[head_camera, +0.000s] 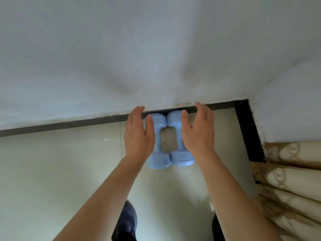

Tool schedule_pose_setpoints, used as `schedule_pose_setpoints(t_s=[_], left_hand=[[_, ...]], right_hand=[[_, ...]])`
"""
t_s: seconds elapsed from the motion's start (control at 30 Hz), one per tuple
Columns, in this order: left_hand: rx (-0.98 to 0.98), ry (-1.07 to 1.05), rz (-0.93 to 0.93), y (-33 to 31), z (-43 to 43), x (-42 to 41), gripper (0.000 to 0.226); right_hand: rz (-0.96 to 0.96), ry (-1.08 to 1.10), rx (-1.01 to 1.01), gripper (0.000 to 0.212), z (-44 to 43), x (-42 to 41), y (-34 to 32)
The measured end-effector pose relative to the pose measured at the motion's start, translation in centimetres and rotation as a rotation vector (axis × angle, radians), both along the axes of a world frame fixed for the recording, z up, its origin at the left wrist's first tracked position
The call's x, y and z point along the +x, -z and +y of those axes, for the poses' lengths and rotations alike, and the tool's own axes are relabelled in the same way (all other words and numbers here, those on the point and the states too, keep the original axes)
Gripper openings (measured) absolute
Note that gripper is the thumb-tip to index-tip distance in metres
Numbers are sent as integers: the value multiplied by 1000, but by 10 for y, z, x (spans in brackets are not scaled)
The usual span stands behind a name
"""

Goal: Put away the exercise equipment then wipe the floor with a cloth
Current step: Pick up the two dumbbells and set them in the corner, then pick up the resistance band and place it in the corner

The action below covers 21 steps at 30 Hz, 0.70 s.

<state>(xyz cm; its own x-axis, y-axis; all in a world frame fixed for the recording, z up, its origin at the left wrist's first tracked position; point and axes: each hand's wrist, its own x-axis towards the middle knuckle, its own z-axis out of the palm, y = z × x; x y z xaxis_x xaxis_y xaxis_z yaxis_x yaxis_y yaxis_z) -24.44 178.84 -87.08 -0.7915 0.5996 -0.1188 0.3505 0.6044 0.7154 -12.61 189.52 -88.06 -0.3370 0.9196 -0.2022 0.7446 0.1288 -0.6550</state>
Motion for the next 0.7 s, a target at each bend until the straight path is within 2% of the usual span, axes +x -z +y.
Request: schedule_pose_setpoints(t_s=[0.13, 0.33, 0.53, 0.57, 0.7], left_hand=[[-60, 227, 356, -118, -20, -14, 49], [-157, 204, 566, -362, -46, -34, 54], [-111, -44, 768, -640, -144, -22, 52], [-107, -88, 812, -674, -165, -19, 52], [-147, -258, 907, -746, -232, -3, 54]], right_hand=[[-125, -107, 319, 60, -5, 11, -106], [-95, -293, 471, 70, -8, -2, -350], [153, -427, 567, 70, -52, -20, -609], [196, -473, 591, 69, -62, -24, -639], [273, -650, 688, 71, -105, -45, -714]])
